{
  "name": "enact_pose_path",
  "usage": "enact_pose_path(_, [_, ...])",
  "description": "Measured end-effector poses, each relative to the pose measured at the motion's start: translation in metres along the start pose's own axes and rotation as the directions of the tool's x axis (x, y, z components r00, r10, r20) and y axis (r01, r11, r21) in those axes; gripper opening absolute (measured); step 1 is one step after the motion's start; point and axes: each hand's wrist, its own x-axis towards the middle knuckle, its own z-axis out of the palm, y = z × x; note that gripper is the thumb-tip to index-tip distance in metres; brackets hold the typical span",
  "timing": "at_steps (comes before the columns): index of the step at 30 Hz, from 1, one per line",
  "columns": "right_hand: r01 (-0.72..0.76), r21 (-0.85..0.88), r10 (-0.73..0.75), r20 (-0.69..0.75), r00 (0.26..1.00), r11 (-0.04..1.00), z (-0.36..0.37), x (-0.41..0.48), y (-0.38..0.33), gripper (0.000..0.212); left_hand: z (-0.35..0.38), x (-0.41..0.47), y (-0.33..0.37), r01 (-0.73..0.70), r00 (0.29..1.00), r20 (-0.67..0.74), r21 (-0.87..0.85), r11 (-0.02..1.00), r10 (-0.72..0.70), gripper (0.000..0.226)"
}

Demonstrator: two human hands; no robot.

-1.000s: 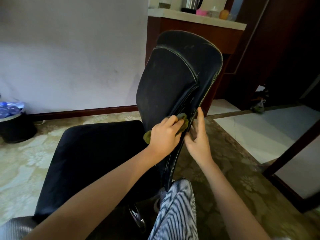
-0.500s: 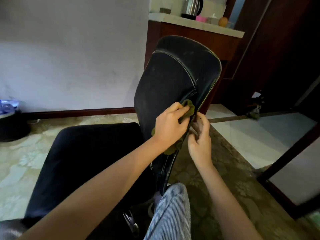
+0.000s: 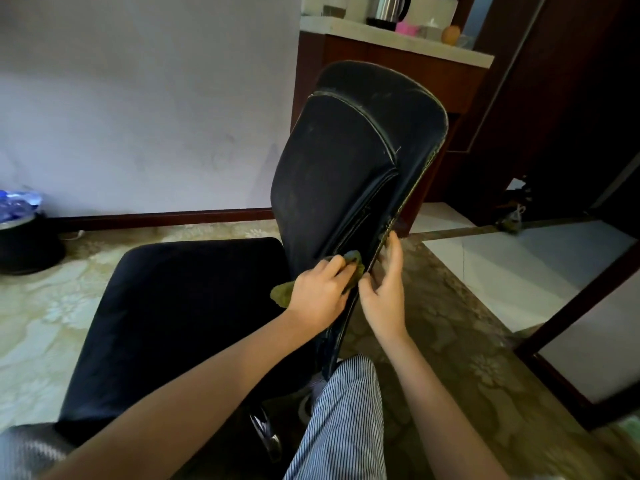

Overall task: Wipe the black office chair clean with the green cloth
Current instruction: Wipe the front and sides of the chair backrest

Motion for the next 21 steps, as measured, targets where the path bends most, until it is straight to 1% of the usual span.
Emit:
enact_pose_path(3, [-0.035,0.000,0.035,0.031,0.999,0.999,0.003,-0.007,0.012,0.078,-0.007,-0.002,0.006,0.049,0.996,-0.073,-0.042,0.998,-0.052,0.032])
enact_pose_path(5, [-0.020,-0.009,0.021,0.050,0.999,1.000,0.001,-0.007,0.013,0.077,-0.013,0.005,0.010,0.071,0.989,-0.125,-0.081,0.994,-0.081,0.038])
enact_pose_path(7, [-0.003,-0.022,0.004,0.064,0.998,1.000,-0.001,-0.006,0.013,0.078,-0.014,0.014,0.012,0.095,0.986,-0.132,-0.076,0.993,-0.105,0.040])
enact_pose_path(11, [-0.009,-0.040,0.012,0.094,0.995,0.999,-0.005,-0.005,0.017,0.082,0.003,0.016,0.014,0.096,0.992,-0.083,-0.009,0.995,-0.096,0.038])
enact_pose_path(14, [-0.003,-0.080,0.011,0.103,0.995,0.997,-0.006,-0.004,0.021,0.085,0.007,0.008,0.012,0.089,0.993,-0.072,0.001,0.996,-0.088,0.038])
enact_pose_path(17, [-0.023,-0.074,0.031,0.100,0.995,0.997,-0.002,-0.004,0.022,0.088,0.010,-0.007,0.003,0.040,0.999,-0.022,0.039,0.998,-0.040,0.033])
enact_pose_path(19, [-0.030,-0.065,0.037,0.098,0.994,0.997,0.001,-0.005,0.019,0.089,0.015,-0.024,-0.004,0.006,0.999,0.032,0.033,0.999,-0.007,0.029])
enact_pose_path(21, [-0.025,-0.065,0.030,0.073,0.997,0.998,0.004,-0.006,0.018,0.087,0.016,-0.039,-0.012,0.003,0.998,0.056,-0.004,1.000,-0.003,0.034])
